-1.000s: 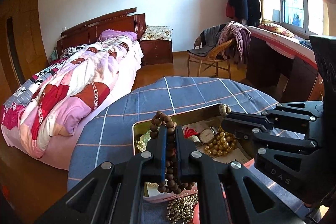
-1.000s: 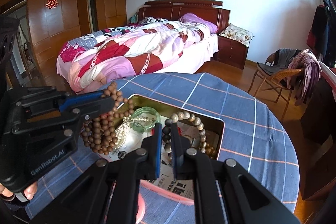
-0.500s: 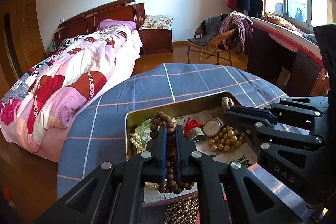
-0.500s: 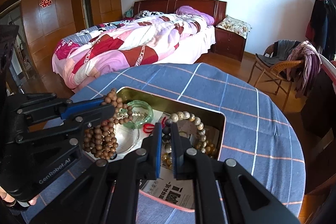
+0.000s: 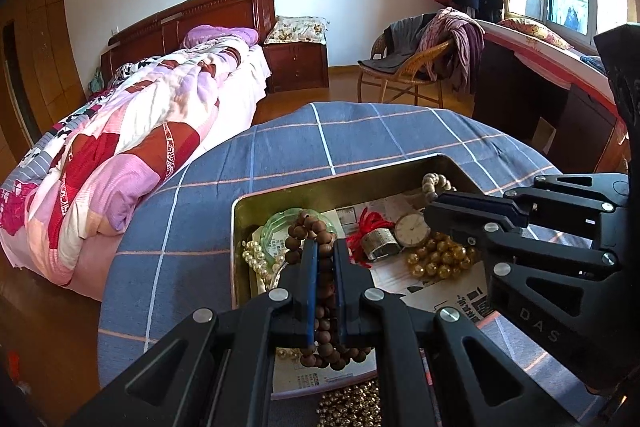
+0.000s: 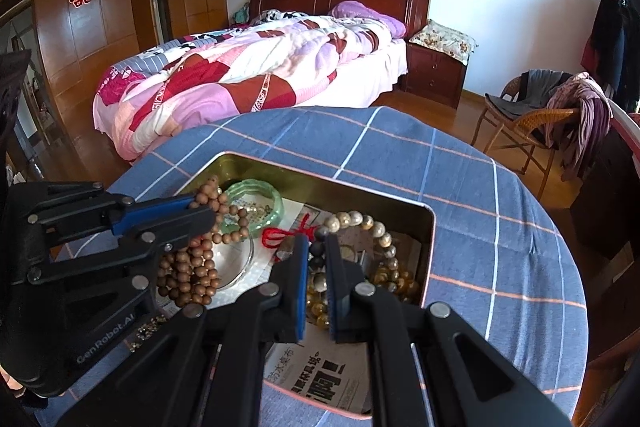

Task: Organize jewelry
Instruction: 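Lower both bracelets into the tin and open both tools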

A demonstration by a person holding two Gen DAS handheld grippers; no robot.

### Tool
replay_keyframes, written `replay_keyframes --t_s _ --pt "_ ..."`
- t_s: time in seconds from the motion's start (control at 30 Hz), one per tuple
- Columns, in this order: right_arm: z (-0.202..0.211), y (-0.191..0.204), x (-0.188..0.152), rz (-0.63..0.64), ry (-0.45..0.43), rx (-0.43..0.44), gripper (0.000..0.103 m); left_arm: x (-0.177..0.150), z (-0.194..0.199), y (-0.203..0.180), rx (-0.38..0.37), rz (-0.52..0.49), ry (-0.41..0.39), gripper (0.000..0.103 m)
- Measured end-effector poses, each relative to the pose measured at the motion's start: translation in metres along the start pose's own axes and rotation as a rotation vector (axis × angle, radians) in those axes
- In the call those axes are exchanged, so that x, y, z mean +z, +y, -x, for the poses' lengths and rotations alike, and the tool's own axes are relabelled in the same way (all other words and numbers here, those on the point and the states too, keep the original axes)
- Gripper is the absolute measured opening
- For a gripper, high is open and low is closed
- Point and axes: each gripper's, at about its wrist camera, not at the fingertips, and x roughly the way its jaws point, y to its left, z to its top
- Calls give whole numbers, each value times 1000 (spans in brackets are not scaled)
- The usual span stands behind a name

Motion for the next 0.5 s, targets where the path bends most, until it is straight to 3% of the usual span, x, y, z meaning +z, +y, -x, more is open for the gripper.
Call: replay_keyframes --t_s 0.33,0.37,0.4,0.43,0.5 --pt "-6 0 -2 8 14 8 11 -4 -4 0 17 1 6 7" --pt "-5 0 -4 6 5 -3 18 -4 -4 0 21 2 8 8" --pt "-5 -1 -4 1 3 -7 30 -4 -4 0 28 -1 14 15" --pt "-4 -3 -4 -11 6 3 35 -4 -3 -1 36 -3 11 22" --pt "-1 -5 -6 -16 1 -2 37 -5 5 0 73 -5 -18 63"
